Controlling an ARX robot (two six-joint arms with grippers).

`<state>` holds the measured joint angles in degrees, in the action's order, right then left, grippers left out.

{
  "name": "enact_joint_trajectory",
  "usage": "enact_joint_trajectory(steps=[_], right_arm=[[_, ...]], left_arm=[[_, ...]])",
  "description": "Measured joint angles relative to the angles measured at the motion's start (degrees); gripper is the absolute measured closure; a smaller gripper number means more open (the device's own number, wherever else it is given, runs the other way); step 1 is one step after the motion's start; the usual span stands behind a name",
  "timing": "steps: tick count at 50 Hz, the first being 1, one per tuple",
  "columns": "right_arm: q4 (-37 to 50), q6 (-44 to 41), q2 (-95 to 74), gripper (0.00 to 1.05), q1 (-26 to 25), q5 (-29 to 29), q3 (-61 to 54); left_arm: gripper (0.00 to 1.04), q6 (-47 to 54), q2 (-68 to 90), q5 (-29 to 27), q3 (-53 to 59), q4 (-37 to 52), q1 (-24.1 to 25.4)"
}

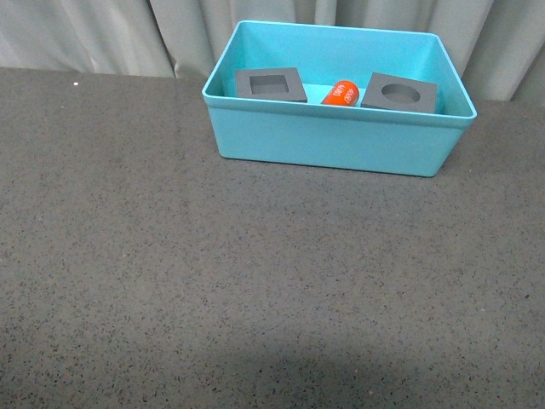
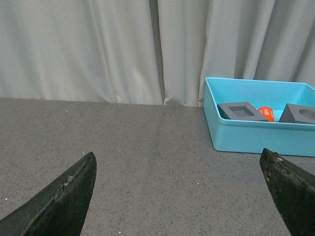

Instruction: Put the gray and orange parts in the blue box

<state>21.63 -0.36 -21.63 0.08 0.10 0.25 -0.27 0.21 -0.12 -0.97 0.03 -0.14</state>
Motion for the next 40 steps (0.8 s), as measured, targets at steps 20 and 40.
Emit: enact_joint_trajectory(steps=[20, 40], right_arm=[[-9.31, 0.00, 9.49, 1.04, 0.00, -0.02, 0.00], [-21.53, -0.02, 21.33, 0.97, 0.02, -0.20, 0.04]], left_arm=[[0.07, 0.00, 0.00, 0.00, 0.00, 0.00, 0.00], [0.07, 0.00, -0.02, 0.00, 0.00, 0.00, 0.00]])
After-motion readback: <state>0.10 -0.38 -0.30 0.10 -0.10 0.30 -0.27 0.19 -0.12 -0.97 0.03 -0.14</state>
